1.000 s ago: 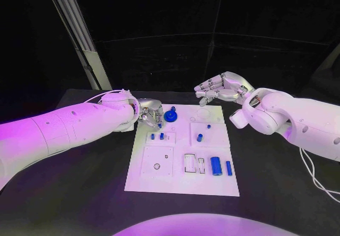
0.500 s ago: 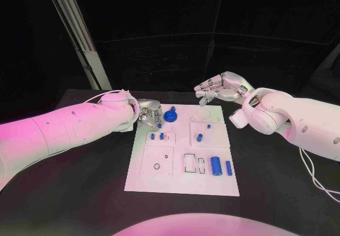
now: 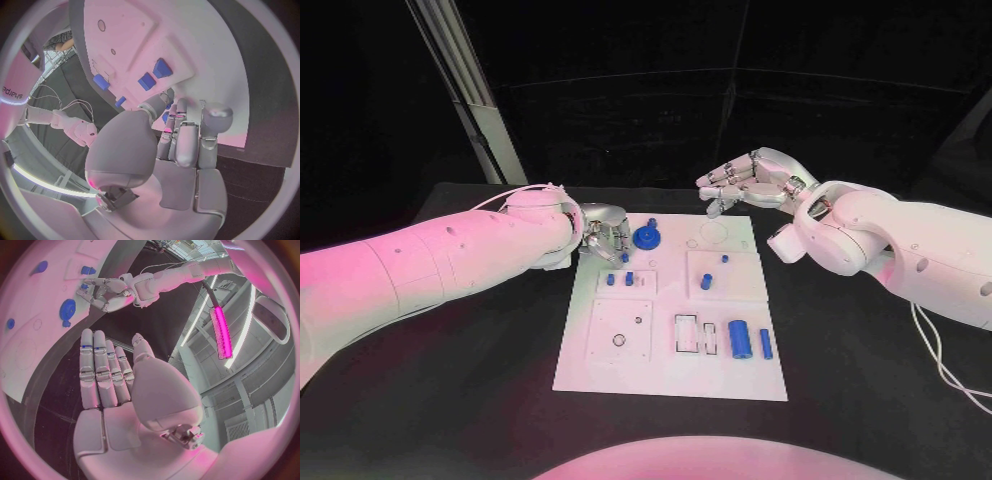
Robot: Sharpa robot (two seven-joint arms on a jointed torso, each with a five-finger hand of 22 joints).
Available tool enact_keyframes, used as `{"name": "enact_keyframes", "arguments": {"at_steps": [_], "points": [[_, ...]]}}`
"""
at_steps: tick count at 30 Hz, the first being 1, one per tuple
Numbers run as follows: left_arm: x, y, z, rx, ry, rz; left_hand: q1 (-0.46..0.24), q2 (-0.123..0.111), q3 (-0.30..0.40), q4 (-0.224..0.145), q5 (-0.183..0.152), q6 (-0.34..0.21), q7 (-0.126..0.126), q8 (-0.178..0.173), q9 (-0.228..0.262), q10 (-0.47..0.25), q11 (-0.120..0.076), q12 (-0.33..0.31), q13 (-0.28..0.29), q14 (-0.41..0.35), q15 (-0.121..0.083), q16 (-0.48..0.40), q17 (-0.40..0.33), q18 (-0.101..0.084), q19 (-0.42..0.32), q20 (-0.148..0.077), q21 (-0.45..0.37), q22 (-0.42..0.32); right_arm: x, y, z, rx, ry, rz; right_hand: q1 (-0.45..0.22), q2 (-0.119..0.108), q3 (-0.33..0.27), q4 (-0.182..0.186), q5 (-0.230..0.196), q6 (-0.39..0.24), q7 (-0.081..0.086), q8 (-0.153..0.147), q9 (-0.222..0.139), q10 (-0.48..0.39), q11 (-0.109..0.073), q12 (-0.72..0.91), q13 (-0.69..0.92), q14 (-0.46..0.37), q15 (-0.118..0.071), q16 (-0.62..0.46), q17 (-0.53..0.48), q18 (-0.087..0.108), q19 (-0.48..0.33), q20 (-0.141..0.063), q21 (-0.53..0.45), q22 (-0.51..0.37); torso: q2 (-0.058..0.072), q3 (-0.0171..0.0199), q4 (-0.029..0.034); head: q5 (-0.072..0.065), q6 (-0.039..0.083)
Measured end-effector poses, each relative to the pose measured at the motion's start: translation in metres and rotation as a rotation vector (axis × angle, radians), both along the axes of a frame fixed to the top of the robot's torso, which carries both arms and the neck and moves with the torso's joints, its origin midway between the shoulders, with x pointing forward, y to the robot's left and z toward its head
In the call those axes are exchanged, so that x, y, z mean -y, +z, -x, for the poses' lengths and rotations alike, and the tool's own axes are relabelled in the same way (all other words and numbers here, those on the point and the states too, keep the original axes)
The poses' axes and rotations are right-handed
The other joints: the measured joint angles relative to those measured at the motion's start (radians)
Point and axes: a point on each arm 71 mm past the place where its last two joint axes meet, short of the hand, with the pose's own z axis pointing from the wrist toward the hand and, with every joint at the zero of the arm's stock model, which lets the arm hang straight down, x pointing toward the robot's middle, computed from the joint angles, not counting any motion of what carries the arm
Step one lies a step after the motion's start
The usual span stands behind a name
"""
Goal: Assemble the parts on the task board
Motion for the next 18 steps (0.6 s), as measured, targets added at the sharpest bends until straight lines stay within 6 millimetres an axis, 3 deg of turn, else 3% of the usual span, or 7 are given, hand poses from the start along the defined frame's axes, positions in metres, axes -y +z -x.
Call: {"name": "enact_keyframes", "arguments": {"at_steps": [5, 7, 12, 13, 14, 16, 18], "points": [[-0.011, 0.002, -0.002, 0.014, 0.029, 0.013, 0.006, -0.008, -0.014, -0.005, 0.000, -0.053, 0.018, -0.020, 0.000, -0.063, 0.016, -0.012, -0.005, -0.008, 0.011, -0.012, -0.027, 0.000, -0.020, 0.010, -0.032, -0.032, 0.005, -0.001, -0.002, 0.007, -0.015, 0.014, 0.013, 0.007, 0.011, -0.016, 0.000, 0.000, 0.000, 0.003, 0.003, 0.000, 0.000, 0.006, 0.000, 0.000, 0.000, 0.000, 0.000, 0.000, 0.004, 0.003, 0.000, -0.001, 0.000, -0.0002, 0.0000, -0.002, 0.001], [-0.017, 0.003, -0.003, 0.025, 0.048, 0.021, 0.011, -0.002, -0.023, -0.006, 0.000, -0.062, 0.026, -0.020, 0.001, -0.096, 0.024, -0.022, -0.011, -0.015, 0.018, -0.024, -0.052, 0.000, -0.034, 0.017, -0.063, -0.063, 0.008, -0.001, -0.003, 0.015, -0.022, 0.026, 0.037, 0.006, 0.021, -0.032, -0.008, 0.009, -0.009, 0.009, 0.006, 0.004, -0.004, 0.007, 0.000, 0.014, -0.013, 0.006, 0.001, 0.000, 0.024, -0.006, 0.000, 0.000, 0.000, -0.0002, 0.0000, -0.002, 0.002], [-0.033, 0.005, -0.004, 0.050, 0.096, 0.059, 0.028, 0.015, -0.025, -0.008, 0.000, -0.059, 0.026, -0.003, 0.006, -0.108, 0.030, -0.015, -0.005, -0.025, 0.028, -0.045, -0.097, 0.002, -0.057, 0.021, -0.111, -0.113, 0.012, -0.002, -0.005, 0.052, -0.029, 0.078, 0.065, 0.010, 0.037, -0.057, -0.028, 0.043, -0.025, 0.015, 0.009, 0.026, -0.026, 0.012, 0.000, 0.107, -0.040, 0.052, 0.024, 0.000, 0.098, -0.040, 0.052, 0.026, 0.000, 0.0001, -0.0001, -0.001, 0.007], [-0.036, 0.005, -0.004, 0.050, 0.107, 0.076, 0.035, 0.021, -0.025, -0.008, 0.000, -0.049, 0.027, 0.003, 0.007, -0.108, 0.030, -0.009, -0.005, -0.026, 0.028, -0.052, -0.108, 0.016, -0.064, 0.021, -0.123, -0.125, 0.013, -0.002, -0.005, 0.062, -0.028, 0.093, 0.077, 0.010, 0.041, -0.064, -0.028, 0.050, -0.031, 0.015, 0.009, 0.034, -0.034, 0.012, 0.000, 0.131, -0.049, 0.064, 0.030, 0.000, 0.119, -0.049, 0.070, 0.036, 0.000, 0.0000, -0.0006, -0.001, 0.008], [-0.041, 0.007, -0.004, 0.047, 0.124, 0.106, 0.041, 0.027, -0.022, -0.011, 0.000, -0.039, 0.030, 0.011, 0.009, -0.108, 0.030, -0.004, -0.004, -0.036, 0.029, -0.063, -0.129, 0.015, -0.074, 0.023, -0.145, -0.146, 0.014, -0.002, -0.005, 0.077, -0.026, 0.117, 0.088, 0.011, 0.047, -0.072, -0.028, 0.061, -0.035, 0.015, 0.009, 0.042, -0.042, 0.012, 0.000, 0.161, -0.059, 0.080, 0.038, 0.000, 0.144, -0.060, 0.094, 0.048, 0.000, -0.0001, -0.0008, -0.001, 0.009], [-0.050, 0.009, -0.004, 0.037, 0.155, 0.168, 0.045, 0.031, -0.019, -0.014, 0.000, -0.017, 0.037, 0.026, 0.012, -0.108, 0.030, 0.004, -0.004, -0.078, 0.030, -0.112, -0.220, 0.038, -0.120, 0.025, -0.224, -0.226, 0.015, -0.003, -0.006, 0.102, -0.023, 0.165, 0.094, 0.017, 0.057, -0.082, -0.028, 0.073, -0.045, 0.015, 0.009, 0.055, -0.054, 0.012, -0.001, 0.194, -0.075, 0.106, 0.052, 0.000, 0.178, -0.077, 0.133, 0.070, 0.000, -0.0005, -0.0016, -0.002, 0.011], [-0.060, 0.012, -0.004, 0.016, 0.194, 0.263, 0.049, 0.035, -0.013, -0.020, 0.000, -0.009, 0.043, 0.034, 0.011, -0.112, 0.034, 0.012, -0.004, -0.150, 0.032, -0.201, -0.376, 0.039, -0.164, 0.027, -0.280, -0.273, 0.016, -0.004, -0.006, 0.133, -0.018, 0.231, 0.099, 0.014, 0.064, -0.089, -0.028, 0.087, -0.049, 0.015, 0.009, 0.069, -0.061, 0.012, -0.001, 0.201, -0.082, 0.129, 0.066, 0.000, 0.194, -0.087, 0.168, 0.091, 0.000, -0.0005, -0.0022, -0.004, 0.013]]}}
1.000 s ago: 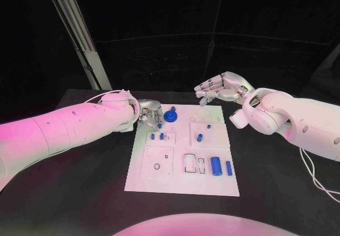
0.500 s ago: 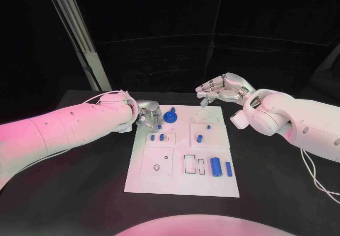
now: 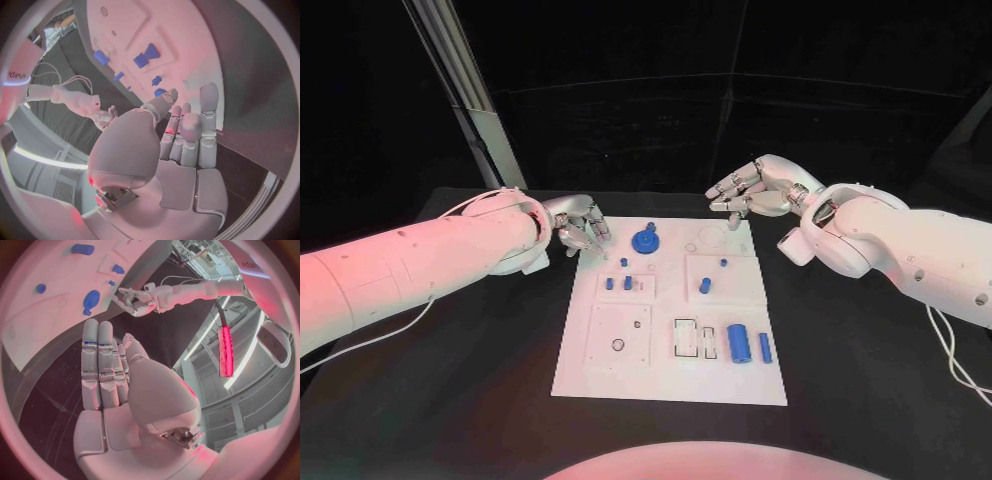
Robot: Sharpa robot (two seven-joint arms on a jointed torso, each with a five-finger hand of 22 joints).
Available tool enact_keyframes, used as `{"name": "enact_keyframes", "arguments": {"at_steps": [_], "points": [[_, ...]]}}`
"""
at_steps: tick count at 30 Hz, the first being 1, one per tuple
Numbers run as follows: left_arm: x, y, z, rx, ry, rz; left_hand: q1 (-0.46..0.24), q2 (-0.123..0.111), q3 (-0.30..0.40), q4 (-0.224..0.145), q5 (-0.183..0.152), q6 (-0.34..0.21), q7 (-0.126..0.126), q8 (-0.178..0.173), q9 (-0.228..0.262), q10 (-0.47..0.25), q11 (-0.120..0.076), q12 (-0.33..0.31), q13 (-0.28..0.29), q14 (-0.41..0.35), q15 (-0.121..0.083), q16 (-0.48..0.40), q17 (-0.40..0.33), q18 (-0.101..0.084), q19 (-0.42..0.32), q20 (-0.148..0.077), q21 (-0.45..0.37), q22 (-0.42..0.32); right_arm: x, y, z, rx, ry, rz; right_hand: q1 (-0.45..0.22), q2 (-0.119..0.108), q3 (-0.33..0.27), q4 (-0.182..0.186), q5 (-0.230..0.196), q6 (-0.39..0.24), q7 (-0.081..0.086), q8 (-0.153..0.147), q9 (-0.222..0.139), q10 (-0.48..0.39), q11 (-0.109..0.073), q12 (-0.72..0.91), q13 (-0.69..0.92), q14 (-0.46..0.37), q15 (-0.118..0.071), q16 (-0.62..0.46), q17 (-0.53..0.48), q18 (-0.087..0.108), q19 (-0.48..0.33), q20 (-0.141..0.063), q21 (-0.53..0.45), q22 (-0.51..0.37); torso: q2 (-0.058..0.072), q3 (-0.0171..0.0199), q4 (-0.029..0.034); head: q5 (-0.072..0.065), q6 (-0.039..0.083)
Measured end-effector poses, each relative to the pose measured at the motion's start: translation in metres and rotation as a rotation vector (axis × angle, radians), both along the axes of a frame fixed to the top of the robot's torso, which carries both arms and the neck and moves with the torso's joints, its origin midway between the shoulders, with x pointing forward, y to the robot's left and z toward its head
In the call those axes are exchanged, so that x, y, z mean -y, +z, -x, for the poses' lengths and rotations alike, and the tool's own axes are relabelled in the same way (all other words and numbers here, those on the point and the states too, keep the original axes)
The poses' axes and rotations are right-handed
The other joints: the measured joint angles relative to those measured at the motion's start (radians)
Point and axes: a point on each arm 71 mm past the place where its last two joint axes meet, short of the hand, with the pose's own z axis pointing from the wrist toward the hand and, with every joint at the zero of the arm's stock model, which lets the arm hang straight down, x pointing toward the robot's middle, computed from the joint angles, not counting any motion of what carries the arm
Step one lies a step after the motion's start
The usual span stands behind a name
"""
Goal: Assemble the parts on the task board
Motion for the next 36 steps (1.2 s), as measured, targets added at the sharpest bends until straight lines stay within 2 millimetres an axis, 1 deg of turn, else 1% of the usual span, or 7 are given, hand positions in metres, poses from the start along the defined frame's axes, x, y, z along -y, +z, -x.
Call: {"name": "enact_keyframes", "arguments": {"at_steps": [2, 4, 9, 14, 21, 29, 36], "points": [[-0.008, 0.004, 0.002, -0.034, 0.034, 0.133, 0.003, 0.003, 0.007, 0.002, 0.000, 0.002, 0.002, 0.005, -0.002, -0.001, 0.001, 0.007, 0.000, -0.077, 0.002, -0.096, -0.151, 0.000, -0.034, 0.001, -0.033, -0.020, 0.000, -0.003, 0.001, 0.028, 0.003, 0.083, 0.008, -0.008, 0.007, -0.007, -0.012, 0.007, -0.004, 0.000, -0.001, 0.014, -0.004, -0.004, 0.000, 0.001, -0.002, 0.031, 0.018, 0.000, 0.007, -0.007, 0.033, 0.022, 0.000, 0.0001, -0.0003, -0.006, 0.001], [-0.012, 0.007, 0.005, -0.069, 0.059, 0.266, 0.000, 0.007, 0.008, 0.004, 0.000, 0.002, 0.002, 0.008, -0.004, -0.001, 0.001, 0.012, 0.000, -0.111, 0.002, -0.139, -0.205, 0.000, -0.052, 0.002, -0.051, -0.031, 0.000, -0.007, 0.002, 0.052, 0.004, 0.164, 0.011, -0.011, 0.015, -0.015, -0.018, 0.024, -0.010, 0.000, -0.003, 0.030, -0.009, -0.009, 0.000, 0.004, -0.009, 0.073, 0.041, 0.000, 0.008, -0.008, 0.068, 0.046, 0.000, 0.0002, -0.0003, -0.021, 0.002], [-0.015, 0.016, 0.016, -0.161, 0.119, 0.654, -0.109, 0.027, -0.053, 0.097, 0.000, 0.004, -0.003, 0.013, -0.007, -0.001, 0.001, 0.043, 0.005, -0.141, 0.010, -0.174, -0.239, -0.001, -0.072, 0.016, -0.096, -0.058, -0.003, -0.019, 0.007, 0.115, 0.006, 0.374, 0.013, -0.013, 0.024, -0.024, -0.043, 0.036, -0.018, -0.013, -0.012, 0.044, -0.012, -0.032, 0.000, 0.005, -0.016, 0.185, 0.101, 0.000, -0.003, -0.019, 0.153, 0.106, 0.001, -0.0006, 0.0004, -0.056, 0.005], [-0.019, 0.022, 0.022, -0.202, 0.179, 0.937, -0.125, 0.027, -0.103, 0.133, 0.000, -0.010, -0.009, 0.023, -0.007, 0.010, -0.003, 0.100, 0.022, -0.148, 0.006, -0.175, -0.254, -0.001, -0.074, 0.014, -0.132, -0.087, -0.009, -0.028, 0.012, 0.179, 0.005, 0.543, 0.010, -0.016, 0.033, -0.021, -0.082, 0.007, -0.032, -0.018, -0.020, 0.030, -0.018, -0.050, 0.000, 0.001, -0.020, 0.253, 0.137, 0.000, -0.012, -0.020, 0.219, 0.161, 0.001, -0.0014, 0.0016, -0.085, 0.008], [-0.027, 0.028, 0.027, -0.206, 0.238, 1.139, -0.116, 0.036, -0.118, 0.137, 0.000, -0.010, -0.009, 0.037, -0.006, 0.010, -0.003, 0.141, 0.030, -0.148, 0.006, -0.175, -0.262, -0.001, -0.068, 0.008, -0.146, -0.102, -0.011, -0.036, 0.016, 0.212, 0.017, 0.694, -0.014, -0.040, 0.044, -0.018, -0.099, 0.007, -0.032, -0.018, -0.020, 0.005, -0.017, -0.056, 0.000, 0.001, -0.020, 0.365, 0.198, 0.000, -0.012, -0.020, 0.383, 0.340, 0.001, -0.0012, 0.0020, -0.096, 0.010], [-0.030, 0.030, 0.031, -0.198, 0.264, 1.213, -0.111, 0.041, -0.149, 0.154, 0.000, -0.010, -0.009, 0.047, -0.006, 0.008, -0.004, 0.166, 0.033, -0.148, 0.006, -0.175, -0.269, -0.001, -0.057, 0.009, -0.159, -0.113, -0.015, -0.047, 0.021, 0.199, 0.050, 0.780, -0.018, -0.044, 0.067, -0.011, -0.132, -0.010, -0.035, -0.018, -0.022, -0.027, -0.014, -0.062, -0.002, 0.001, -0.020, 0.412, 0.228, 0.000, -0.023, -0.009, 0.433, 0.389, 0.000, -0.0009, 0.0042, -0.102, 0.010], [-0.032, 0.031, 0.032, -0.184, 0.280, 1.238, -0.115, 0.037, -0.159, 0.164, 0.000, -0.010, -0.009, 0.052, -0.006, 0.006, -0.006, 0.170, 0.034, -0.147, 0.006, -0.175, -0.271, -0.001, -0.057, 0.009, -0.159, -0.117, -0.018, -0.052, 0.021, 0.199, 0.060, 0.801, -0.018, -0.044, 0.091, -0.008, -0.139, -0.010, -0.035, -0.018, -0.022, -0.032, -0.016, -0.062, -0.002, 0.001, -0.020, 0.434, 0.241, -0.016, -0.025, -0.008, 0.479, 0.441, -0.001, -0.0007, 0.0060, -0.102, 0.010]]}}
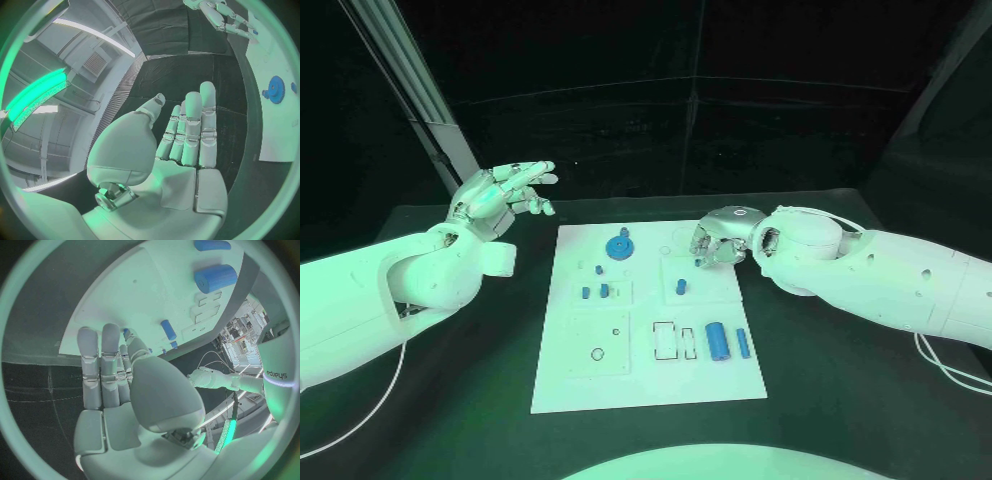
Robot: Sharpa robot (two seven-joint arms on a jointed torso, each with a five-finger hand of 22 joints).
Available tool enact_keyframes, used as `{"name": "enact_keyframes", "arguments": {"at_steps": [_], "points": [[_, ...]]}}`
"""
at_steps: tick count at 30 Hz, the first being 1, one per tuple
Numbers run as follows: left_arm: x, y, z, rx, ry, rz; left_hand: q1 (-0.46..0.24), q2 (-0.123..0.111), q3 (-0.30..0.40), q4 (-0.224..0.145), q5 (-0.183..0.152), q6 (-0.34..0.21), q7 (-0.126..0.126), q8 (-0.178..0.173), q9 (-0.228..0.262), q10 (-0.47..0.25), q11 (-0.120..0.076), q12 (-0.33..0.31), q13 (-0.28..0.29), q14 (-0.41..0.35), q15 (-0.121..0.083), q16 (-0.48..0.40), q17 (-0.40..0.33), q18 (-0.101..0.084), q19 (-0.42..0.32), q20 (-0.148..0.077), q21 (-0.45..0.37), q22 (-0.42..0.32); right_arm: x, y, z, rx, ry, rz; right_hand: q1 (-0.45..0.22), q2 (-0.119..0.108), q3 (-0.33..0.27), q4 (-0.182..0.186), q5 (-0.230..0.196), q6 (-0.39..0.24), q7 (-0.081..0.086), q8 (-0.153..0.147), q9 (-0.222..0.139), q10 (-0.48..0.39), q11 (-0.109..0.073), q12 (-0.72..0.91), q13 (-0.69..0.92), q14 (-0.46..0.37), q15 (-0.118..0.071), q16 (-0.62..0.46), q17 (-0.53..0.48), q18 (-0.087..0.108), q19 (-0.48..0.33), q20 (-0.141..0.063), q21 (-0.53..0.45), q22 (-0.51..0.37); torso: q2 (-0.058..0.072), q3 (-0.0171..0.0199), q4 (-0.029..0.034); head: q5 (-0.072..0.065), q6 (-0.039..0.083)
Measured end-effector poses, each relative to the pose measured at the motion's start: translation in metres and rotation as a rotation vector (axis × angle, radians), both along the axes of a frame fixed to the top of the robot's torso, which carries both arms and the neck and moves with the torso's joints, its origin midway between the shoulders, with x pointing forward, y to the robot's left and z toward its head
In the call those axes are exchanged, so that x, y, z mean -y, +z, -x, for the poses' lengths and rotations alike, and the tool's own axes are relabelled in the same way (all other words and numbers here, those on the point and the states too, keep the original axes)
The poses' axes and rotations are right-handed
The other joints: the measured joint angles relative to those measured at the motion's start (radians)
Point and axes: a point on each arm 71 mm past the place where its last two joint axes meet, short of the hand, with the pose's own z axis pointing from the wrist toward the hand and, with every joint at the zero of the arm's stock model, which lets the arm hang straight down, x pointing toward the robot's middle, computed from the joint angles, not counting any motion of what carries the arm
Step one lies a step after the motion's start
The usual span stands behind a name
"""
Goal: Assemble the parts on the task board
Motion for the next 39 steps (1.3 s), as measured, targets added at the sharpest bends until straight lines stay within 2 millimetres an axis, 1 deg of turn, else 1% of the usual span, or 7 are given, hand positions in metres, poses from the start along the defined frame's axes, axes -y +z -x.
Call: {"name": "enact_keyframes", "arguments": {"at_steps": [10, 12, 22, 32, 33, 36, 39], "points": [[-0.0003, 0.0000, 0.0003, -0.002, 0.012, 0.012, 0.000, 0.000, -0.008, 0.000, 0.000, 0.000, 0.000, 0.004, 0.000, -0.004, -0.003, 0.013, 0.000, 0.000, 0.000, 0.000, -0.003, 0.000, 0.007, 0.000, -0.007, -0.005, -0.0037, -0.0079, 0.0016, -0.019, 0.009, 0.020, 0.010, -0.001, 0.044, 0.000, -0.004, 0.004, -0.004, 0.000, 0.000, 0.000, 0.000, 0.000, 0.000, 0.000, 0.000, 0.059, 0.041, 0.000, 0.000, 0.000, 0.063, 0.076, -0.001, -0.0005, 0.0005, 0.005, -0.007], [-0.0004, -0.0001, 0.0003, -0.003, 0.013, 0.012, 0.000, 0.000, -0.010, -0.002, 0.000, 0.000, 0.000, 0.004, 0.000, -0.006, -0.001, 0.015, 0.000, 0.000, 0.000, 0.000, -0.004, 0.000, 0.007, 0.000, -0.007, -0.006, -0.0044, -0.0079, 0.0014, -0.019, 0.011, 0.022, 0.010, -0.001, 0.057, 0.000, -0.007, 0.011, -0.003, 0.000, 0.000, 0.001, -0.001, 0.000, 0.000, 0.000, 0.000, 0.088, 0.066, -0.015, 0.010, 0.002, 0.083, 0.103, -0.001, -0.0006, 0.0005, 0.005, -0.008], [-0.0018, -0.0005, -0.0003, -0.005, 0.019, 0.013, 0.013, 0.013, -0.016, -0.003, 0.000, 0.000, 0.000, 0.010, 0.000, -0.011, -0.003, 0.026, 0.000, 0.000, 0.000, 0.005, -0.008, 0.000, 0.023, -0.002, -0.012, -0.010, -0.0069, -0.0082, 0.0011, -0.021, 0.018, 0.025, 0.010, -0.001, 0.147, 0.003, -0.039, 0.056, -0.013, 0.000, 0.002, 0.047, -0.011, -0.001, -0.001, 0.000, 0.000, 0.230, 0.188, -0.031, 0.036, -0.004, 0.190, 0.238, -0.001, -0.0005, -0.0008, 0.008, -0.013], [-0.0040, -0.0010, -0.0019, -0.007, 0.026, 0.010, 0.031, 0.022, -0.019, -0.005, 0.004, 0.005, -0.005, 0.019, 0.000, -0.018, -0.003, 0.031, -0.002, 0.004, -0.004, 0.011, -0.010, 0.000, 0.026, -0.005, -0.010, -0.009, -0.0091, -0.0078, 0.0012, -0.017, 0.024, 0.027, -0.008, -0.022, 0.233, 0.004, -0.050, 0.091, -0.016, 0.003, 0.006, 0.083, -0.018, -0.002, 0.001, 0.002, -0.005, 0.316, 0.256, -0.032, 0.053, -0.005, 0.252, 0.320, 0.000, 0.0000, -0.0031, 0.009, -0.016], [-0.0045, -0.0011, -0.0021, -0.007, 0.027, 0.009, 0.035, 0.026, -0.019, -0.005, 0.004, 0.007, -0.007, 0.021, 0.000, -0.018, -0.003, 0.032, -0.002, 0.004, -0.004, 0.011, -0.010, 0.000, 0.028, -0.007, -0.007, -0.008, -0.0094, -0.0078, 0.0013, -0.016, 0.025, 0.027, -0.006, -0.023, 0.244, 0.003, -0.050, 0.094, -0.014, 0.003, 0.006, 0.087, -0.014, -0.002, 0.001, 0.000, -0.007, 0.325, 0.263, -0.047, 0.056, -0.009, 0.259, 0.328, 0.001, 0.0002, -0.0032, 0.009, -0.015], [-0.0058, -0.0012, -0.0028, -0.006, 0.031, 0.007, 0.035, 0.026, -0.019, -0.005, 0.004, 0.007, -0.007, 0.021, 0.000, -0.018, -0.003, 0.035, -0.003, 0.004, -0.004, 0.011, -0.010, 0.000, 0.028, -0.007, -0.004, -0.006, -0.0100, -0.0081, 0.0019, -0.009, 0.027, 0.026, -0.012, -0.028, 0.281, 0.000, -0.054, 0.099, -0.009, 0.003, 0.006, 0.094, -0.014, -0.006, 0.001, 0.000, -0.007, 0.351, 0.285, -0.047, 0.063, -0.009, 0.277, 0.352, 0.001, 0.0006, -0.0038, 0.008, -0.013], [-0.0070, -0.0013, -0.0033, -0.005, 0.034, 0.006, 0.035, 0.026, -0.019, -0.005, 0.004, 0.007, -0.007, 0.021, 0.000, -0.020, -0.005, 0.035, -0.003, 0.004, -0.004, 0.011, -0.010, 0.000, 0.031, -0.005, -0.003, -0.005, -0.0102, -0.0085, 0.0026, 0.000, 0.028, 0.023, -0.036, -0.053, 0.327, 0.000, -0.054, 0.103, -0.005, 0.003, 0.006, 0.099, -0.012, -0.006, 0.001, 0.000, -0.007, 0.369, 0.294, -0.047, 0.063, -0.009, 0.287, 0.364, 0.001, 0.0009, -0.0046, 0.009, -0.011]]}}
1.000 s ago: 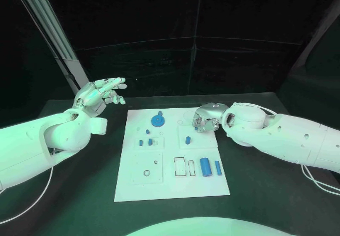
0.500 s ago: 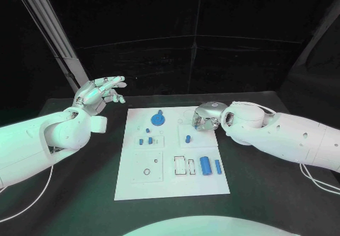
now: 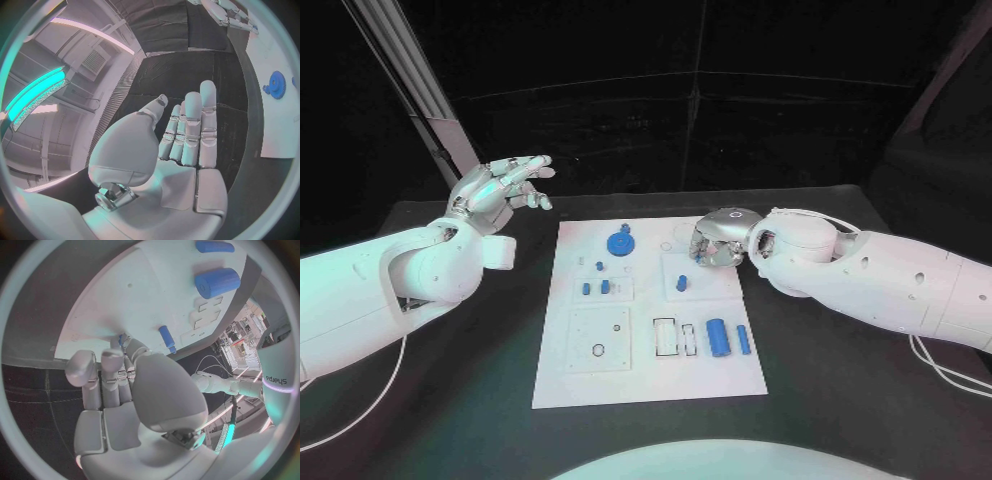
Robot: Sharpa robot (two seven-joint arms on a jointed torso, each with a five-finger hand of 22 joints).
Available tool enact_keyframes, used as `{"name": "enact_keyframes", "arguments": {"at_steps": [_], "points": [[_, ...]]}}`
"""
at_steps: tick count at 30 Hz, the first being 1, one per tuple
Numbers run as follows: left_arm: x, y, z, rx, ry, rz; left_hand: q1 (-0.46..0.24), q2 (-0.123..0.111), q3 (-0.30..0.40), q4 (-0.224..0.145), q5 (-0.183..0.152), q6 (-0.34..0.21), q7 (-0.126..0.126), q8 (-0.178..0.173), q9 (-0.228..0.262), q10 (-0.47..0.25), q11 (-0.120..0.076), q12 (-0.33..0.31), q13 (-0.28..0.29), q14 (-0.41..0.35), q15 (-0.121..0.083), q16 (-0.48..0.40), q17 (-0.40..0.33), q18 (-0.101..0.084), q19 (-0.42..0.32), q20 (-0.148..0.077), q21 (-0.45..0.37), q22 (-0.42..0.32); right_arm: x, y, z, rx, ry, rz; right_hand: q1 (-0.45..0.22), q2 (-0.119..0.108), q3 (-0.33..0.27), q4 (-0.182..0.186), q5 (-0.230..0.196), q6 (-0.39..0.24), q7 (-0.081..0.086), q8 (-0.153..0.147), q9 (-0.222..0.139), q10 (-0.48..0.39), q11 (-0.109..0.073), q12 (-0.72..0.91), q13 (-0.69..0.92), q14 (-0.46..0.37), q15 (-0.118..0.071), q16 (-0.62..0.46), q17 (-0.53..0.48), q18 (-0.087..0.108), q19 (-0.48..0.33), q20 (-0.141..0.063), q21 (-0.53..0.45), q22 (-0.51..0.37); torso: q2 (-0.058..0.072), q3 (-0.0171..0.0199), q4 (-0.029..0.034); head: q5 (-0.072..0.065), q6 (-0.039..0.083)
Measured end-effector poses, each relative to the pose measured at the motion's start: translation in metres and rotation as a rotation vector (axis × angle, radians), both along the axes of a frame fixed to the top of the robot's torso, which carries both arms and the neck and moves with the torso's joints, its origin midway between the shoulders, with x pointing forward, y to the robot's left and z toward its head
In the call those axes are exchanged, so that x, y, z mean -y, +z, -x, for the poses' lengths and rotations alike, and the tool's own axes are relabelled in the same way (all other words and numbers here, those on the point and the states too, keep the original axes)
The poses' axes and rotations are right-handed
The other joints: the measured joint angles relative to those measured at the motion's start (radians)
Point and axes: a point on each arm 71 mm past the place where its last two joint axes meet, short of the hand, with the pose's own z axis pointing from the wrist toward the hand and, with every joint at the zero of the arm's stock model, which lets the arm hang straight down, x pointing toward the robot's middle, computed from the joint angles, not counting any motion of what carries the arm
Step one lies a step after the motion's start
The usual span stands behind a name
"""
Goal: Assemble the parts on the task board
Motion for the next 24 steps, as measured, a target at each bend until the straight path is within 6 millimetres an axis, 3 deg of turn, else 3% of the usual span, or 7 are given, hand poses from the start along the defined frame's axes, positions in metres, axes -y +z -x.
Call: {"name": "enact_keyframes", "arguments": {"at_steps": [8, 10, 24], "points": [[-0.001, 0.000, -0.001, 0.005, 0.001, -0.007, 0.004, 0.004, 0.000, 0.000, 0.000, 0.001, -0.001, 0.004, 0.000, -0.002, -0.002, 0.000, -0.001, 0.000, 0.000, 0.000, -0.001, 0.000, 0.005, -0.002, 0.004, 0.002, 0.000, 0.002, 0.004, 0.044, 0.011, -0.031, -0.032, -0.032, 0.091, 0.008, -0.001, 0.004, 0.005, 0.000, -0.001, 0.005, 0.002, 0.000, 0.003, 0.000, 0.000, 0.037, 0.022, 0.000, 0.000, 0.000, 0.023, 0.030, 0.001, 0.0010, -0.0027, 0.003, 0.008], [0.000, 0.000, -0.001, 0.007, 0.000, -0.009, 0.004, 0.004, 0.000, 0.000, 0.000, 0.004, -0.004, 0.004, 0.000, -0.002, -0.002, 0.000, -0.001, 0.000, 0.000, 0.000, -0.001, 0.000, 0.005, -0.002, 0.004, 0.003, 0.001, 0.005, 0.005, 0.060, 0.015, -0.043, -0.039, -0.049, 0.119, 0.008, 0.002, 0.007, 0.007, 0.000, 0.000, 0.009, 0.005, 0.000, 0.003, 0.000, 0.000, 0.046, 0.024, 0.000, 0.000, 0.000, 0.032, 0.036, 0.001, 0.0010, -0.0028, 0.003, 0.008], [0.000, 0.000, -0.001, 0.014, -0.004, -0.016, 0.015, 0.015, 0.003, -0.003, 0.000, 0.004, -0.004, 0.008, 0.000, -0.002, -0.002, 0.004, -0.004, 0.003, -0.003, 0.004, -0.003, 0.000, 0.005, -0.002, 0.008, 0.005, 0.002, 0.021, 0.019, 0.110, 0.044, -0.141, -0.056, -0.066, 0.161, 0.009, 0.016, 0.011, 0.004, -0.005, 0.001, 0.009, 0.005, 0.000, 0.003, 0.000, 0.000, 0.057, 0.029, 0.000, 0.000, 0.000, 0.042, 0.050, 0.000, 0.0010, -0.0036, 0.006, 0.021]]}}
